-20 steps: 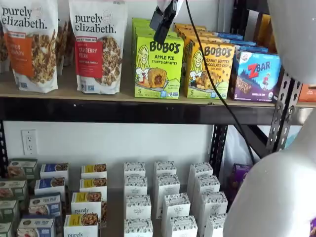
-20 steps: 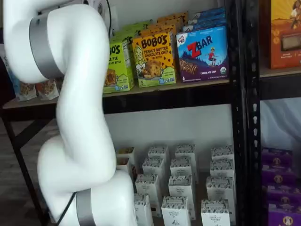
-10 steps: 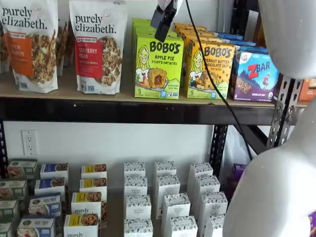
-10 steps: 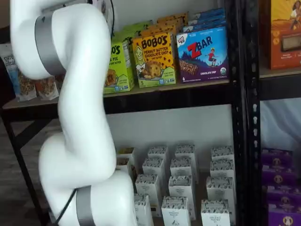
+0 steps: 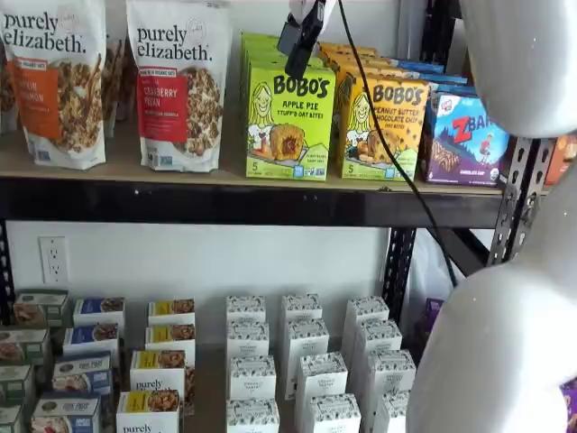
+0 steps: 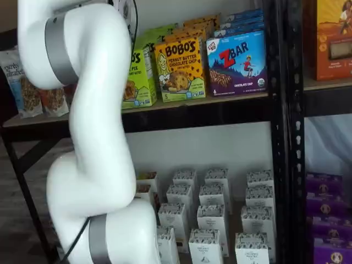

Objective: Pick the green box on the top shelf, the fourth from the left

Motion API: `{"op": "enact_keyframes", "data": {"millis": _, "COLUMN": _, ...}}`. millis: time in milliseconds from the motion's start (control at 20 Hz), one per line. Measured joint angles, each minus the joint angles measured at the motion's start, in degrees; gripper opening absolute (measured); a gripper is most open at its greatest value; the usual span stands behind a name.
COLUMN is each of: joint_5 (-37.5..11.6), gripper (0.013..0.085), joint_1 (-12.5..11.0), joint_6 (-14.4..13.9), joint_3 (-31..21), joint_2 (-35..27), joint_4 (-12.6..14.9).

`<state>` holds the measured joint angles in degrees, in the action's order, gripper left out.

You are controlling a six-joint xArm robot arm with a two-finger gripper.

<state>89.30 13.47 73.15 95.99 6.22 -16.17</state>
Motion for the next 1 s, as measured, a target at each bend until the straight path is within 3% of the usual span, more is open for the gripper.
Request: {"op": "enact_keyframes", "data": {"millis": 1000, "joint_5": 1.4, "gripper": 0.085, "joint_1": 0.2, "joint_6": 0.7, "joint_3": 3.0, "joint_2": -4.0, "joint_4": 3.9}}
